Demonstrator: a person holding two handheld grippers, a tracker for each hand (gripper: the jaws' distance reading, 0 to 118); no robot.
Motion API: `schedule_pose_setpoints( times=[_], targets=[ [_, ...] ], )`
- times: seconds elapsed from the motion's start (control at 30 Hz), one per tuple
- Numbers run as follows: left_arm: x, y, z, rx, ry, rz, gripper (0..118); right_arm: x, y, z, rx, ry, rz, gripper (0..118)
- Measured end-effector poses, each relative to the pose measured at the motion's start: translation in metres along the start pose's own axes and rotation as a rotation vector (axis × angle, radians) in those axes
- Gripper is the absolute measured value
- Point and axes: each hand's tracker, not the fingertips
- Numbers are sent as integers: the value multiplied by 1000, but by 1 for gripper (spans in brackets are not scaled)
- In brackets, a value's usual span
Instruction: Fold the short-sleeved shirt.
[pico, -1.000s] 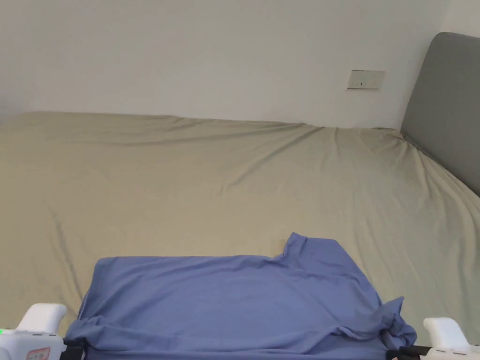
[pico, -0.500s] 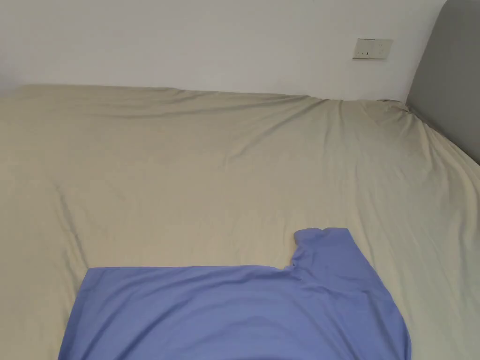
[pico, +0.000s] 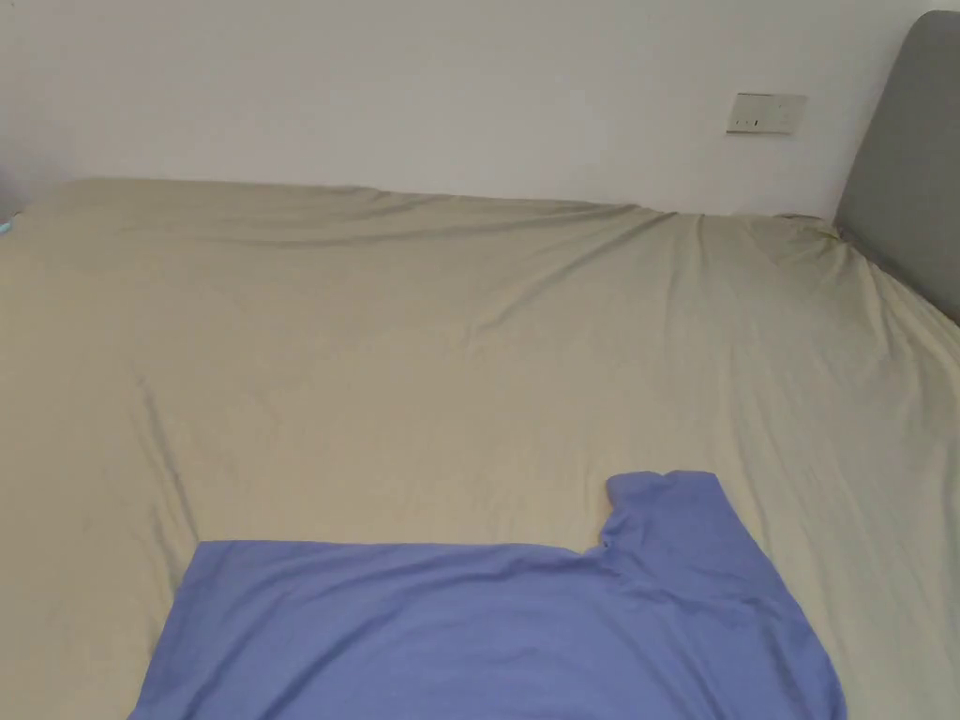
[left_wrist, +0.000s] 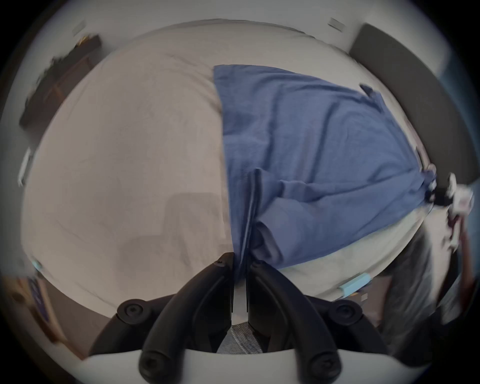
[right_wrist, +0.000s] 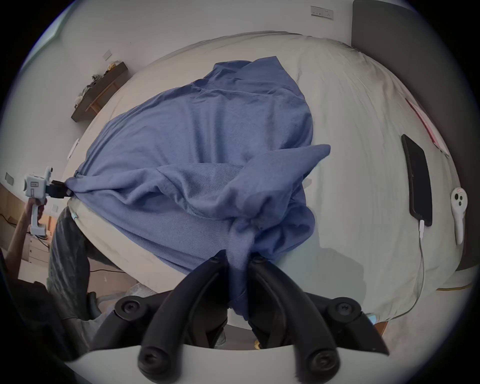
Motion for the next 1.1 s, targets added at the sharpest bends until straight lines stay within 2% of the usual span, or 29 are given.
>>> schedule_pose_setpoints(
  times=[0.03, 0.07, 0.17, 0.2, 0.23, 0.27, 0.3, 0.33, 0.37, 0.4, 0.5, 0.6, 0.73, 0.87, 1.0, 1.03, 1.1],
  targets=[
    [-7, -2, 2, 10, -52, 86, 8, 4, 0, -4, -17, 26, -36, 14],
    [-9, -4, 3, 24, -69, 97, 8, 6, -1, -9, -18, 24, -52, 14],
    [5, -12, 0, 52, 0, 21, 8, -1, -7, -20, 1, 8, -18, 16],
    [8, -12, -1, 55, 14, 6, 8, -4, -8, -18, 0, 2, -1, 21],
    [10, -11, 0, 55, 20, -2, 11, -7, -9, -16, 10, -17, 35, 35],
    [11, -9, 1, 60, 18, 1, 22, -11, -11, -14, 25, -49, 71, 53],
    [12, -7, 2, 72, 22, 4, 52, -16, -14, -12, 17, -94, 113, 83],
    [13, -2, 6, 97, 24, 19, 81, -21, -18, -7, -12, -160, 156, 98],
    [14, 5, 10, 124, 19, 36, 101, -24, -20, -3, -45, -209, 194, 100],
    [16, 12, 15, 157, 15, 57, 111, -24, -24, 3, -47, -218, 210, 100],
    [22, 47, 31, 295, 12, 93, 111, -26, -34, 30, 53, -203, 216, 100],
    [34, 100, 26, 372, 59, 105, 111, -24, -31, 57, 137, -219, 156, 100],
    [49, 178, -33, 297, 83, 66, 114, -23, -15, 80, 230, -245, 107, 100],
    [57, 235, -98, 230, 172, 82, 114, -23, 3, 86, 248, -250, 106, 100],
    [58, 244, -140, 148, 213, 67, 117, -23, 20, 85, 249, -275, 129, 100],
    [60, 237, -134, 233, 213, 52, 117, -21, 26, 85, 252, -279, 134, 100],
    [56, 233, -126, 230, 208, 73, 109, -18, 41, 82, 262, -288, 154, 100]
  ],
)
